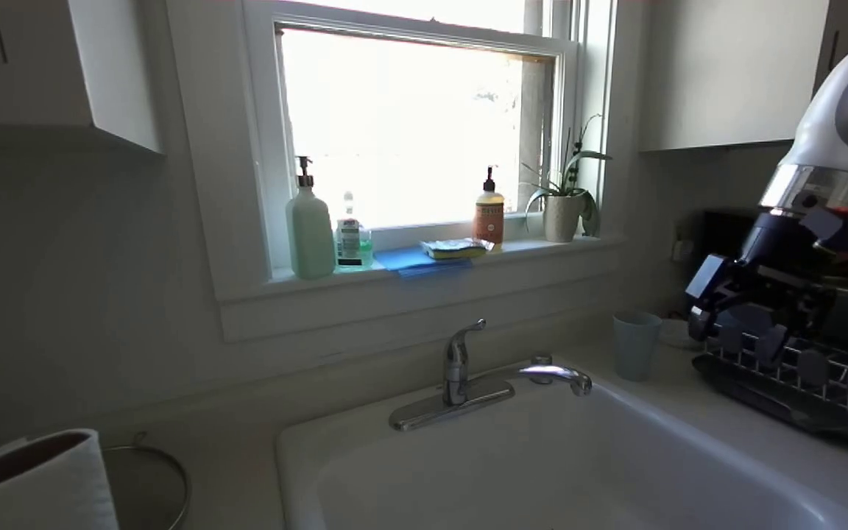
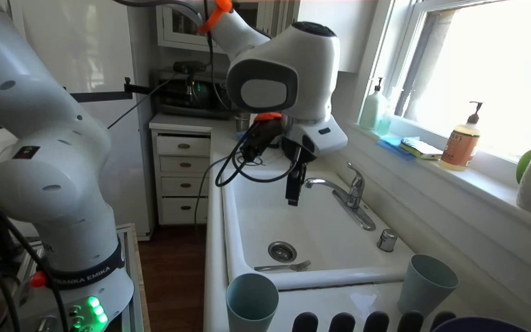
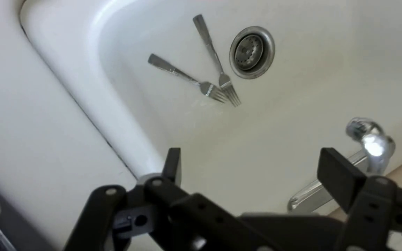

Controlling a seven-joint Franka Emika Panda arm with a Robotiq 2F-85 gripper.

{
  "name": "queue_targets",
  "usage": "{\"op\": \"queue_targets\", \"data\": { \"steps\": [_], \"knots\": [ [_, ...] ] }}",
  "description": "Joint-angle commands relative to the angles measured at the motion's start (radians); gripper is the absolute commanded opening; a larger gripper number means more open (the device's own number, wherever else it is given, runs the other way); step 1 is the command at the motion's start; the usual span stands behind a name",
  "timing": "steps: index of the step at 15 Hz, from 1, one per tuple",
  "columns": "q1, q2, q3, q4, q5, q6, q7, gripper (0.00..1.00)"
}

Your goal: Move the tap to the left, pick up the fork from the sink and put it in the blue cup on the kitchen counter

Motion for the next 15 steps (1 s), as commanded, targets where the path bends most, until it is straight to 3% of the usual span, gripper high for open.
{"op": "queue_targets", "data": {
  "steps": [1, 5, 10, 15],
  "knots": [
    [-0.007, 0.016, -0.011, 0.001, -0.002, 0.006, 0.015, 1.0],
    [-0.02, 0.067, -0.003, 0.027, -0.009, -0.003, 0.095, 1.0],
    [-0.069, 0.337, -0.029, 0.233, -0.049, -0.124, 0.245, 1.0],
    [-0.042, 0.621, -0.062, 0.462, -0.012, -0.287, 0.34, 1.0]
  ]
}}
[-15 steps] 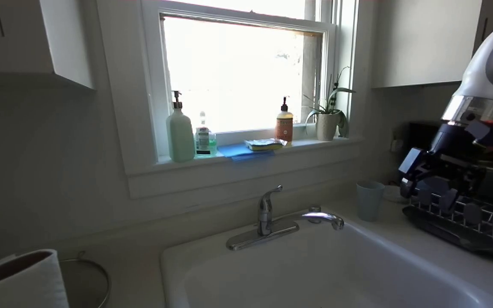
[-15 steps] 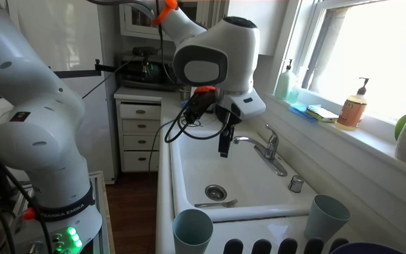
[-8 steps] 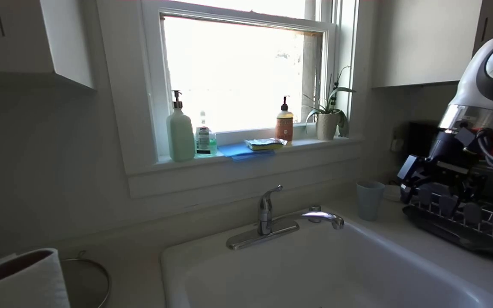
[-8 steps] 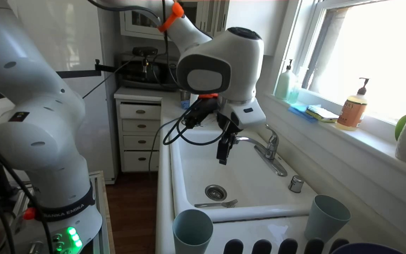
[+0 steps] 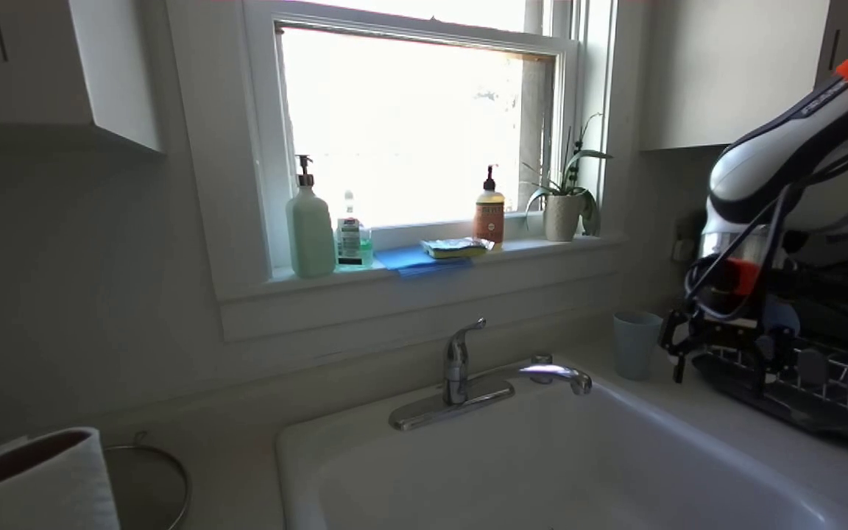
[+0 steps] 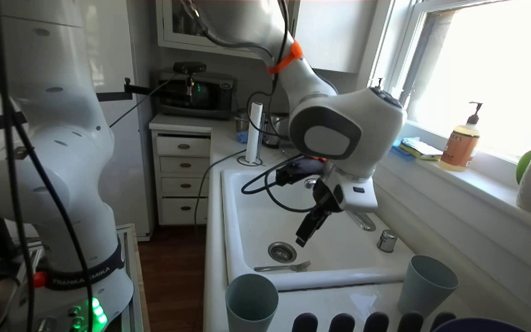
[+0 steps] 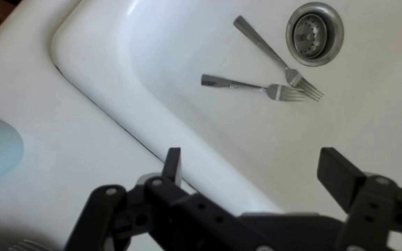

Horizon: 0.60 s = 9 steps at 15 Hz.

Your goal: Move the tap to the left, pick up the fork from the sink and put it in the blue cup on the kitchen counter

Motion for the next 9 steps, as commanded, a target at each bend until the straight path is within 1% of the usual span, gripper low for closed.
{"op": "queue_targets", "data": {
  "steps": [1, 5, 9],
  "knots": [
    [0.03, 0.241, -0.016, 0.223, 0.032, -0.157, 0.093, 1.0],
    [0.069, 0.42, -0.004, 0.401, 0.076, -0.312, 0.23, 1.0],
    [0.105, 0.575, 0.005, 0.552, 0.086, -0.381, 0.324, 1.0]
  ]
}}
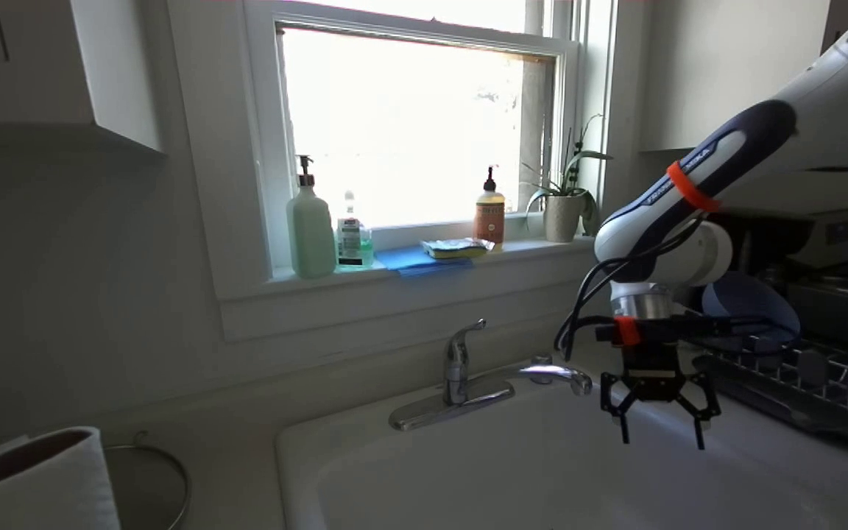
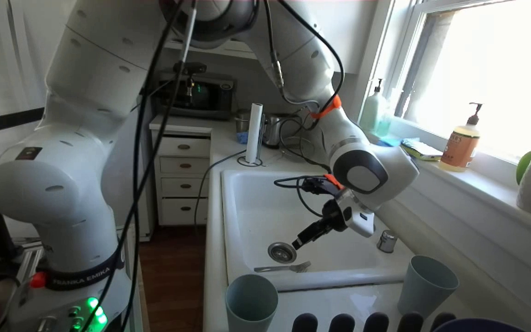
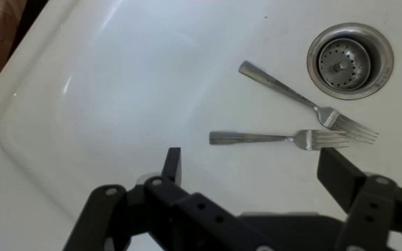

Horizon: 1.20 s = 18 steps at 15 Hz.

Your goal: Move the tap to the left, pick up the fork from the sink and put it in the blue cup on the kitchen counter

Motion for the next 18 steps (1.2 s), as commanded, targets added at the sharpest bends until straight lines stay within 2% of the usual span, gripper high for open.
{"op": "queue_targets", "data": {
  "steps": [1, 6, 11, 14, 18],
  "knots": [
    [0.021, 0.152, 0.005, 0.173, 0.022, -0.094, 0.074, 1.0],
    [0.026, 0.244, 0.016, 0.283, -0.003, -0.195, 0.038, 1.0],
    [0.027, 0.229, 0.018, 0.337, -0.082, -0.363, -0.154, 1.0],
    [0.05, 0.204, 0.007, 0.33, -0.158, -0.39, -0.279, 1.0],
    [0.071, 0.171, 0.005, 0.3, -0.254, -0.325, -0.437, 1.0]
  ]
}}
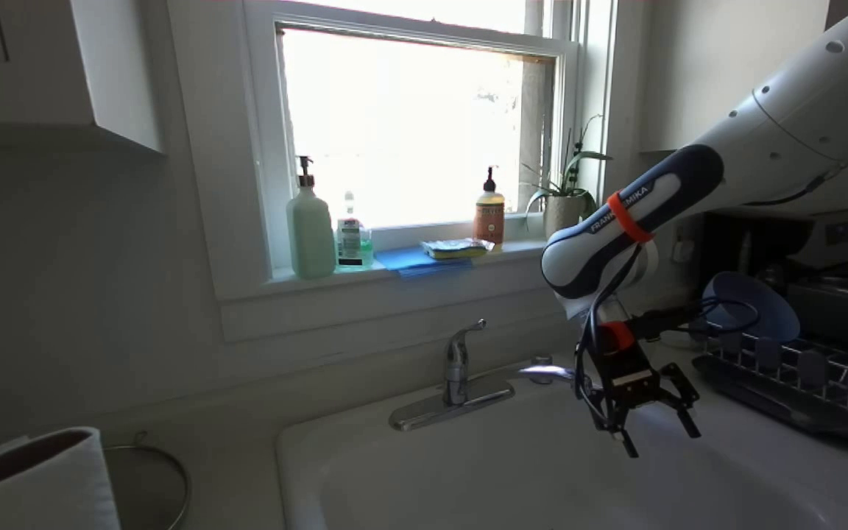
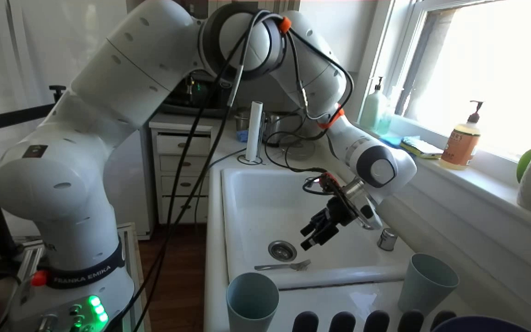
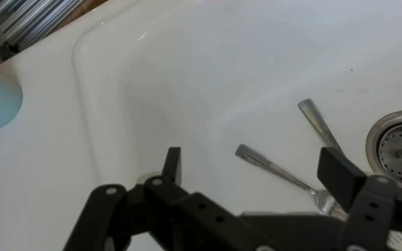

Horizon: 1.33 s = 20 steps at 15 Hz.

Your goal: Move the tap to the left, pick up the fork from the sink and put it in the blue cup on the kitchen counter

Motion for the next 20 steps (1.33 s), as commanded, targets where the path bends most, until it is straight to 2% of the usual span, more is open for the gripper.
{"op": "queue_targets", "data": {
  "steps": [1, 8, 9, 10, 14, 20],
  "knots": [
    [0.015, -0.048, -0.003, -0.031, -0.056, 0.033, -0.136, 1.0],
    [0.011, -0.2, 0.011, -0.077, -0.048, 0.116, -0.289, 1.0],
    [0.007, -0.217, 0.016, -0.079, -0.033, 0.135, -0.302, 0.78],
    [0.003, -0.232, 0.022, -0.077, -0.017, 0.148, -0.315, 0.74],
    [-0.007, -0.259, 0.054, -0.082, 0.075, 0.165, -0.362, 0.44],
    [-0.011, -0.23, 0.089, -0.069, 0.206, 0.168, -0.421, 0.01]
  ]
}}
